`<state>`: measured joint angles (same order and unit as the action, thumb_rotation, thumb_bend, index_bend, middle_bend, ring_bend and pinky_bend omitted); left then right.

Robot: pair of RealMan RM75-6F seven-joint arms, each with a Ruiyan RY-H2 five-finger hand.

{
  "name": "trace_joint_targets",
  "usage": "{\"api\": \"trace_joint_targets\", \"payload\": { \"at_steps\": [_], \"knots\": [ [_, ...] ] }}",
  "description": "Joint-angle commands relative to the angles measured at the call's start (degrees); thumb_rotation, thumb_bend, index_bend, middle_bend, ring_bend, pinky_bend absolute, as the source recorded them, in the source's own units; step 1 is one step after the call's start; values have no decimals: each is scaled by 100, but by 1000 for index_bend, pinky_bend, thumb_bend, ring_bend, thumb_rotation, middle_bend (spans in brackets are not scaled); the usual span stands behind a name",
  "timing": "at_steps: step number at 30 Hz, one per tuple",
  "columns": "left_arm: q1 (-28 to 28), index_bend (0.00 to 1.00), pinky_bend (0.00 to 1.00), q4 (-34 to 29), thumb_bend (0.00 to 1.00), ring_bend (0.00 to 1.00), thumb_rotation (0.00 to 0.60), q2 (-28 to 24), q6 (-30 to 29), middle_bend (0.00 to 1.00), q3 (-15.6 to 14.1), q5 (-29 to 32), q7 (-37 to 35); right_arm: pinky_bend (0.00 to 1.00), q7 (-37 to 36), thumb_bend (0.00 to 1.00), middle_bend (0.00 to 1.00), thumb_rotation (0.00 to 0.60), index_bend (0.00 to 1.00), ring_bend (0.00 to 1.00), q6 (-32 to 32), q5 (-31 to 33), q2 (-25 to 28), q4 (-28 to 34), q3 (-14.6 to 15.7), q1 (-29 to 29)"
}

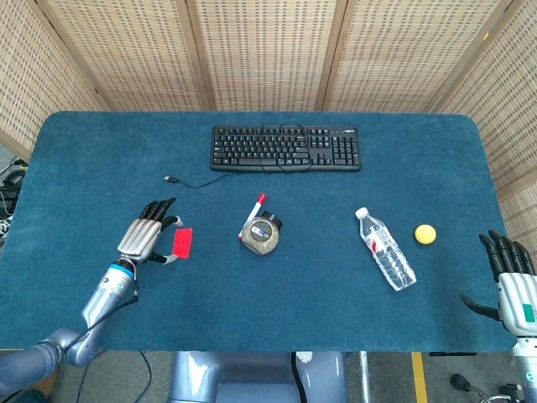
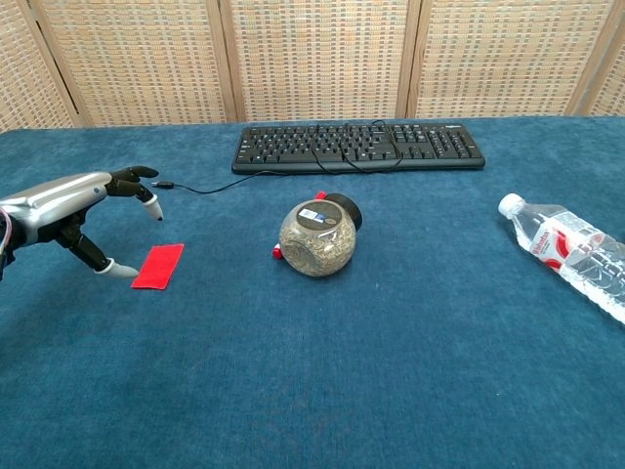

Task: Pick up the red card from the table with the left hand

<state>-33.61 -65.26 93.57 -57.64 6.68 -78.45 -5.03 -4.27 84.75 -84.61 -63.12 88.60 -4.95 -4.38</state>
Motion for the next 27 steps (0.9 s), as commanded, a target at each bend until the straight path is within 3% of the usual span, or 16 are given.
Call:
{"api": "trace_joint_targets", "payload": {
  "at_steps": [1, 6, 27],
  "knots": [
    [-6, 370, 0, -24, 146, 0, 600, 18, 50, 0, -23, 33, 54, 0, -8, 0, 0, 600, 0, 0, -7, 6, 3, -2, -2, -2],
    [-52, 472, 0, 51, 154, 0, 600, 130, 206, 0, -44, 148, 268, 0, -39, 0, 0, 600, 0, 0, -19, 20, 11, -13, -8, -5],
    [-68, 474, 0, 339, 191, 0, 600, 298, 198, 0, -71, 131, 202, 0, -66, 0, 0, 600, 0, 0, -38, 27, 20, -16, -7, -9]
  ]
}}
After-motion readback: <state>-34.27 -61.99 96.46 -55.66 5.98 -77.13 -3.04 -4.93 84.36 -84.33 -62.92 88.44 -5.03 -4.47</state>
